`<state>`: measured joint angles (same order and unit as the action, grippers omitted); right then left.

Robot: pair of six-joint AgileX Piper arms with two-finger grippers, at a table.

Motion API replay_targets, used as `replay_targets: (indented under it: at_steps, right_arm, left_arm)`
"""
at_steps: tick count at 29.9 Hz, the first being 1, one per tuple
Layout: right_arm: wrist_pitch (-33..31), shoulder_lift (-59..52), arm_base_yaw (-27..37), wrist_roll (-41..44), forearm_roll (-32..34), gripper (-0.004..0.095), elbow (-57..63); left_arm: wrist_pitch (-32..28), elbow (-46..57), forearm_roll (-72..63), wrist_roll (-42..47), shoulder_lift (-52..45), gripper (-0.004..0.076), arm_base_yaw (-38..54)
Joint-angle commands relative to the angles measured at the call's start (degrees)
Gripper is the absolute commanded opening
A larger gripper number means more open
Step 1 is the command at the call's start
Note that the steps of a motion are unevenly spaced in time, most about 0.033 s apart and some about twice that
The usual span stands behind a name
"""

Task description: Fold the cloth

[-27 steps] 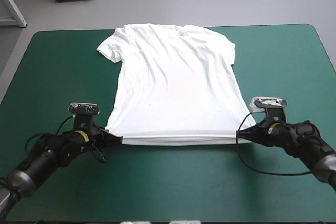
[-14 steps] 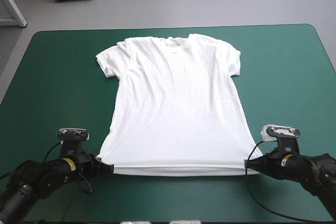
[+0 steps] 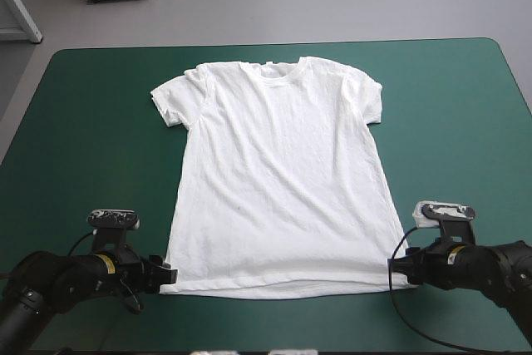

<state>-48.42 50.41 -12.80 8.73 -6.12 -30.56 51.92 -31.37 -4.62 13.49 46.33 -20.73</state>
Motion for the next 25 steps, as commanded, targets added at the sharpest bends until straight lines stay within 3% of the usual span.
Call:
replay_targets:
  at_steps: [1,7,10,16,25]
  right_arm:
    - [-0.8,-0.1,0.1,0.9,0.6,0.0642,-6.9]
    - [-3.3,1.8,0.3,5.0,6.1,0.0582,-21.0]
    - [-6.1,5.8,0.3,5.1,9.0,0.0561,-28.2]
    - [-5.9,16.2,0.3,5.1,14.7,0.0558,-40.1]
    - [-6.0,28.7,0.3,5.7,15.5,0.0557,-49.9]
  left_arm:
    - [5.2,-7.6,-0.1,0.3,-0.3,0.0606,-0.3]
    - [8.1,-21.1,4.6,0.3,4.4,0.0541,-0.2]
    - [9.1,-28.2,6.9,-1.1,11.7,0.0529,-0.2]
    - [3.8,-43.1,12.3,-2.5,26.4,0.0529,0.1]
    - [6.4,-58.8,8.2,-5.4,46.9,0.0529,6.0]
